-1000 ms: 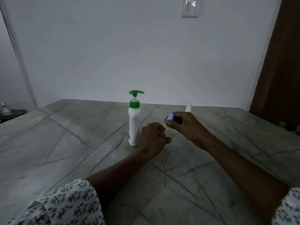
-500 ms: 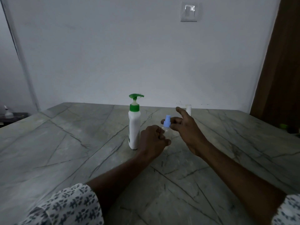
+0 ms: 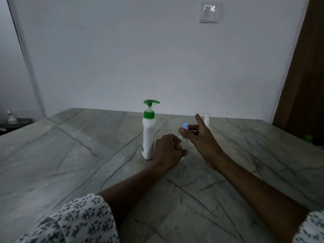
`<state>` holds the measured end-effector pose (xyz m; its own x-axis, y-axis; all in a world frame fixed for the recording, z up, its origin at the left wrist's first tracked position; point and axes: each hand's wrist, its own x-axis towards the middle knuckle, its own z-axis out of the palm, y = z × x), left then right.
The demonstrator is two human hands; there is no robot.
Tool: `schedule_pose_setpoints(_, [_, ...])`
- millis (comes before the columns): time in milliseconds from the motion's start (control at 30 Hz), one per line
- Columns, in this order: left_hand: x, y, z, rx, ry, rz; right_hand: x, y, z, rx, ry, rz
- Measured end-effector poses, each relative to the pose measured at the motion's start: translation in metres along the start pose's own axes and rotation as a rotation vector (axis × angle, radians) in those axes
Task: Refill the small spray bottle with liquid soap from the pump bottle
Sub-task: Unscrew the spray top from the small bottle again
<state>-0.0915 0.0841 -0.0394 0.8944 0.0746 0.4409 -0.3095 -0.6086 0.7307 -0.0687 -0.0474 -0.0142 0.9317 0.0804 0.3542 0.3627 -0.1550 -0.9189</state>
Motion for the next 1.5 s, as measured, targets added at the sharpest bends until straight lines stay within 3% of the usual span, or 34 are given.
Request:
schedule_pose_setpoints(67, [0.000,0.000,0.000,0.002,0.000,-0.006,-0.002,0.004,0.002,-0.084,0.056,-0.019])
schedule_pose_setpoints(200, [0.000,0.001,-0.001,-0.024,0.000,-0.016,0.000,0.003,-0.001,-0.033,0.085,-0.082])
schedule_pose_setpoints(567, [-0.001,-0.001,-0.003,-0.090,0.004,-0.029,0.010,-0.035,-0.058,0.458,0.336,-0.393])
schedule_pose_setpoints(633, [-0.002,0.000,-0.003,-0.089,-0.001,-0.029,0.013,-0.031,-0.065,0.356,0.367,-0.372])
schedule_pose_setpoints(700, [-0.002,0.001,-0.003,-0.090,-0.005,-0.034,0.018,-0.019,-0.064,0.028,0.377,-0.296])
schedule_pose_setpoints(800, [-0.003,0.001,-0.003,-0.081,-0.007,-0.037,0.018,0.006,-0.053,-0.522,0.226,-0.275])
schedule_pose_setpoints(900, [-0.004,0.001,-0.003,-0.069,-0.015,-0.027,0.017,0.025,-0.040,-0.771,0.064,-0.277])
schedule_pose_setpoints(1167, [-0.004,-0.001,-0.003,-0.051,-0.026,0.004,0.018,0.036,-0.035,-1.041,-0.189,-0.231])
schedule_pose_setpoints(1500, [-0.004,-0.002,-0.002,-0.042,-0.035,-0.006,0.015,0.037,-0.042,-0.915,-0.148,-0.211])
